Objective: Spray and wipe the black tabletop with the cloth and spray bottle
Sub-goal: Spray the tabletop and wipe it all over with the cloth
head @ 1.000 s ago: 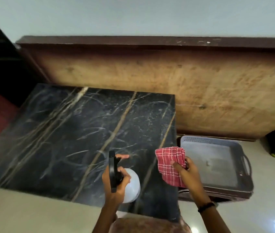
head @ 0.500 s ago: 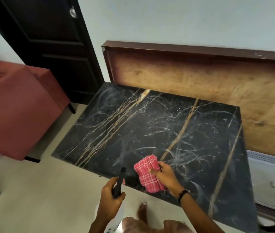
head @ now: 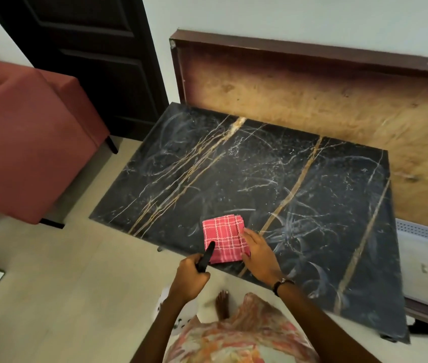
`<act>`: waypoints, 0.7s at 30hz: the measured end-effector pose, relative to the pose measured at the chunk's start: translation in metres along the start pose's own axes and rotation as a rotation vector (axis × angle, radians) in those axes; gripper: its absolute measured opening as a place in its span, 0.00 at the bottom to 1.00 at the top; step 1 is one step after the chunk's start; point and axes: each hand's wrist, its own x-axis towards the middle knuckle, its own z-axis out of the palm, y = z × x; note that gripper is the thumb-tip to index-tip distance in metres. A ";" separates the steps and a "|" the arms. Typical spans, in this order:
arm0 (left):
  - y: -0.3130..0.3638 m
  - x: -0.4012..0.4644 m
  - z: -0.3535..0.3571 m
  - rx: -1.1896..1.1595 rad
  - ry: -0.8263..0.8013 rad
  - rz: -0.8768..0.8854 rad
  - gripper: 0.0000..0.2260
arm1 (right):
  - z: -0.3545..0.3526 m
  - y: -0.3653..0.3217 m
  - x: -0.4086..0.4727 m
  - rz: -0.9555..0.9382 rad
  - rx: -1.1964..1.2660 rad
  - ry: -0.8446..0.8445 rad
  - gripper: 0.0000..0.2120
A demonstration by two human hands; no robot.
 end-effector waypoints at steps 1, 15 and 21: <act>0.001 0.003 0.004 0.034 -0.026 -0.004 0.07 | 0.002 0.003 -0.002 -0.035 -0.053 -0.011 0.28; 0.017 0.018 0.020 0.237 -0.044 -0.112 0.11 | 0.009 0.025 -0.008 -0.077 -0.175 -0.058 0.30; 0.026 0.021 0.022 0.286 -0.121 -0.032 0.08 | 0.007 0.026 -0.006 -0.102 -0.148 -0.035 0.29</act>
